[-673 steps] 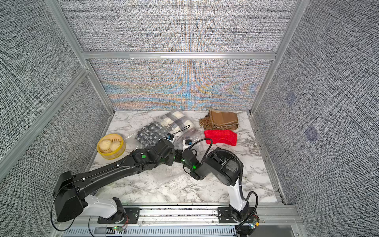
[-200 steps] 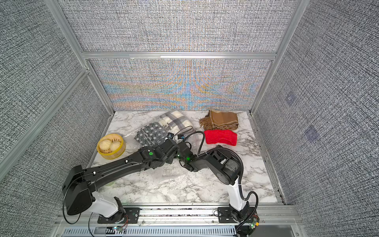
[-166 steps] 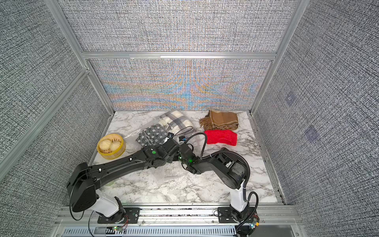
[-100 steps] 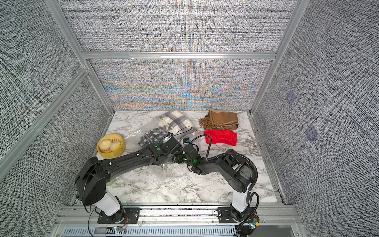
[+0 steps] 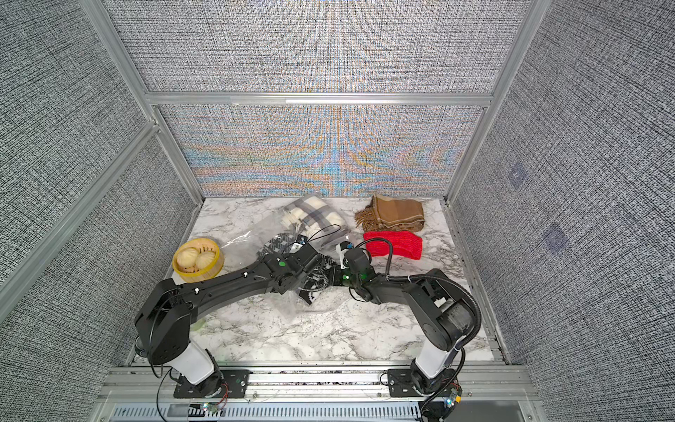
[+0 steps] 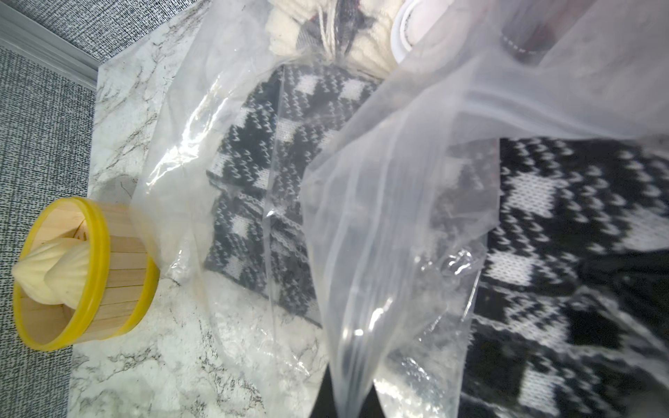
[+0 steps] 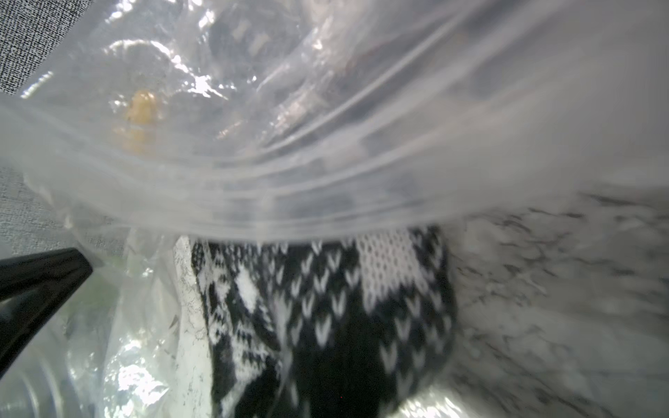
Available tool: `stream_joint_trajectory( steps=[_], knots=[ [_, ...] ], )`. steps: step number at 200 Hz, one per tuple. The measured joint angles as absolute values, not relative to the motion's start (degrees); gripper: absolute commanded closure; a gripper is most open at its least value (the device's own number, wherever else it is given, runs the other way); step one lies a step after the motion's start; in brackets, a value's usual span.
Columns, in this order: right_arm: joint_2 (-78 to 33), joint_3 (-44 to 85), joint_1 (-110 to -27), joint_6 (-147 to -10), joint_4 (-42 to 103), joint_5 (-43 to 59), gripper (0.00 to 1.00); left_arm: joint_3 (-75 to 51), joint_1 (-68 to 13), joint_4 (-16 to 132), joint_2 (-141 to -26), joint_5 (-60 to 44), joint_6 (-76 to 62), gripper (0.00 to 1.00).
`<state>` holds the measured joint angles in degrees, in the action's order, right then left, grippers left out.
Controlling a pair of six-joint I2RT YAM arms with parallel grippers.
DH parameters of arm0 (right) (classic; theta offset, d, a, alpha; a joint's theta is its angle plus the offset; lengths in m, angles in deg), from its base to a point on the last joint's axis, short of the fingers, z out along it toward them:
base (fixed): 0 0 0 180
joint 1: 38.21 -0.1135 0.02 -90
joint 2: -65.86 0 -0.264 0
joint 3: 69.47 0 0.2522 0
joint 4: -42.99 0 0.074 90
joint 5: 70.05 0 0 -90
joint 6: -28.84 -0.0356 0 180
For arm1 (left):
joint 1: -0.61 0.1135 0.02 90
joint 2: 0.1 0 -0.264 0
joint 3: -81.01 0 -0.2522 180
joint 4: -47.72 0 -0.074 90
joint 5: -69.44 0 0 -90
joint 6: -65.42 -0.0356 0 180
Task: Take the scarf out of the vacuum bag
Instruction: Take out the scarf from the vacuum bag.
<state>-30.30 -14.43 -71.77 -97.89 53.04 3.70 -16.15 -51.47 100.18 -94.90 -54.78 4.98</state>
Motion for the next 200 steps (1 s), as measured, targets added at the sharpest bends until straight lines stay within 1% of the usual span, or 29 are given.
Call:
stream_joint_trajectory(
  steps=[5, 10, 17, 23, 33, 44, 50, 71, 72, 74, 76, 80, 91, 128, 145, 151, 154, 159, 165, 168, 174, 177, 181, 187, 200],
  knots=[
    [-29.9, -14.5, -71.5, -97.7, 52.3, 3.7, 1.00, -16.2, -51.5, 100.2, -94.8, -54.4, 5.0, 1.00],
    [-29.8, -14.4, -71.3, -97.5, 51.6, 3.7, 0.87, -16.2, -51.5, 100.2, -94.6, -54.1, 5.0, 1.00],
    [-29.7, -14.1, -71.2, -97.4, 50.7, 3.7, 0.66, -16.2, -51.5, 100.2, -94.3, -53.6, 5.0, 1.00],
    [-29.8, -13.9, -71.2, -97.4, 50.1, 3.5, 0.55, -16.2, -51.5, 100.1, -94.0, -53.3, 5.0, 1.00],
    [-29.8, -13.8, -71.3, -97.5, 49.5, 3.1, 0.47, -16.4, -51.5, 100.1, -93.6, -52.6, 5.0, 1.00],
    [-29.8, -14.0, -71.6, -97.8, 49.2, 2.7, 0.42, -16.6, -51.4, 100.1, -93.1, -51.9, 5.0, 1.00],
    [-29.7, -14.5, -71.9, -98.1, 49.4, 2.7, 0.36, -16.6, -51.4, 100.1, -92.9, -51.7, 4.9, 1.00],
    [-28.6, -17.5, -73.4, -99.9, 50.0, 3.0, 0.32, -16.7, -51.4, 99.9, -92.5, -50.8, 4.9, 1.00],
    [-28.6, -17.6, -73.5, -99.9, 50.1, 3.1, 0.31, -16.7, -51.4, 99.9, -92.5, -50.8, 4.9, 1.00],
    [-28.5, -17.9, -73.6, -100.1, 50.1, 3.1, 0.19, -16.7, -51.4, 99.9, -92.5, -50.7, 4.8, 1.00],
    [-28.5, -18.3, -73.7, -100.3, 50.4, 3.2, 0.12, -16.7, -51.4, 99.9, -92.5, -50.5, 4.8, 1.00],
    [-28.4, -18.9, -73.9, -100.6, 50.9, 3.3, 0.05, -16.7, -51.4, 99.8, -92.5, -50.3, 4.8, 1.00],
    [-28.6, -20.6, -74.3, -101.8, 52.9, 3.1, 0.03, -16.8, -51.4, 99.7, -92.5, -49.5, 4.8, 1.00],
    [-33.6, -20.7, -76.2, -104.3, 65.3, 3.3, 0.03, -16.8, -51.4, 99.3, -92.6, -47.9, 4.8, 1.00],
    [-36.7, -19.3, -77.7, -105.3, 69.4, 3.2, 0.05, -16.8, -51.5, 99.3, -92.6, -47.7, 4.8, 1.00],
    [-37.8, -18.7, -78.2, -105.6, 70.5, 3.2, 0.08, -16.8, -51.5, 99.3, -92.6, -47.6, 4.8, 1.00],
    [-38.1, -18.5, -78.4, -105.7, 70.8, 3.3, 0.12, -16.8, -51.5, 99.3, -92.6, -47.6, 4.8, 1.00],
    [-38.7, -18.3, -78.6, -105.9, 71.7, 3.3, 0.21, -16.8, -51.5, 99.3, -92.6, -47.6, 4.7, 1.00],
    [-39.2, -18.2, -78.8, -106.0, 72.2, 3.3, 0.35, -16.8, -51.5, 99.3, -92.6, -47.6, 4.7, 1.00],
    [-39.3, -18.2, -78.8, -106.2, 72.3, 3.3, 0.45, -16.8, -51.5, 99.3, -92.6, -47.6, 4.7, 1.00],
    [-39.5, -18.3, -78.9, -106.3, 72.2, 3.4, 0.70, -16.8, -51.5, 99.3, -92.6, -47.6, 4.7, 1.00],
    [-39.5, -18.3, -78.9, -106.4, 72.0, 3.5, 0.79, -16.8, -51.5, 99.3, -92.6, -47.7, 4.7, 1.00],
    [-39.5, -18.3, -78.9, -106.6, 71.6, 3.6, 0.89, -16.8, -51.5, 99.3, -92.6, -47.7, 4.7, 1.00],
    [-39.4, -18.6, -79.0, -106.9, 71.1, 3.7, 1.00, -16.8, -51.5, 99.3, -92.6, -47.8, 4.7, 1.00],
    [-38.4, -19.1, -79.0, -106.8, 70.1, 4.2, 1.00, -16.8, -51.5, 99.3, -92.8, -48.3, 4.5, 1.00]
  ],
)
